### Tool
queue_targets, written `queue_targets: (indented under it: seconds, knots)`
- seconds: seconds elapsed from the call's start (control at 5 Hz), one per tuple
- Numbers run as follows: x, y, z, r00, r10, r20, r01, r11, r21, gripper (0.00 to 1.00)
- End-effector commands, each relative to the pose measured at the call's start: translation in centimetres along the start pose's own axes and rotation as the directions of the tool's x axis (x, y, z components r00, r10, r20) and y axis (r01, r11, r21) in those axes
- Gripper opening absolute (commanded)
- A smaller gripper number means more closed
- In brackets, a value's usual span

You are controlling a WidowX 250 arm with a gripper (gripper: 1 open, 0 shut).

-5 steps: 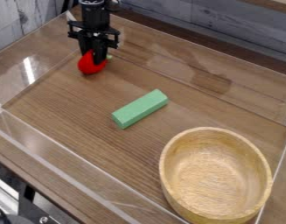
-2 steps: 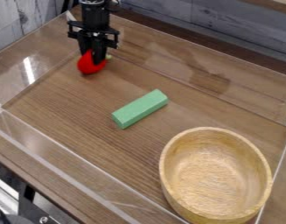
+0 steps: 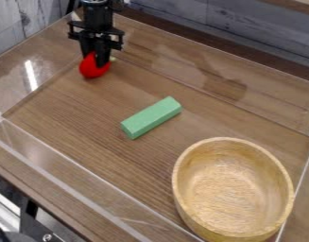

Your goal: Move the red object to the left side of the table

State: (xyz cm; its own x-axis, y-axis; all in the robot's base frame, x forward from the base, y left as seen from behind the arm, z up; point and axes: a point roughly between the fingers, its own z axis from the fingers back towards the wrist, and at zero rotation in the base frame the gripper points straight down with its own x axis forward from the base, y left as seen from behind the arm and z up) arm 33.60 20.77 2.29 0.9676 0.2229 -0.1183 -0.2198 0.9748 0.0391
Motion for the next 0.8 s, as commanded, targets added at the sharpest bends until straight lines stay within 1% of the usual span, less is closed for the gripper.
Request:
queue_targets:
  seconds: [0.0, 0.6]
  knots:
    - [-0.90, 2.21, -0.76, 0.998, 0.058, -0.020, -0.058, 0.998, 0.014, 0.00]
    - [-1.25, 2.23, -1.58, 0.996, 0.072, -0.047, -0.071, 0.997, 0.021, 0.00]
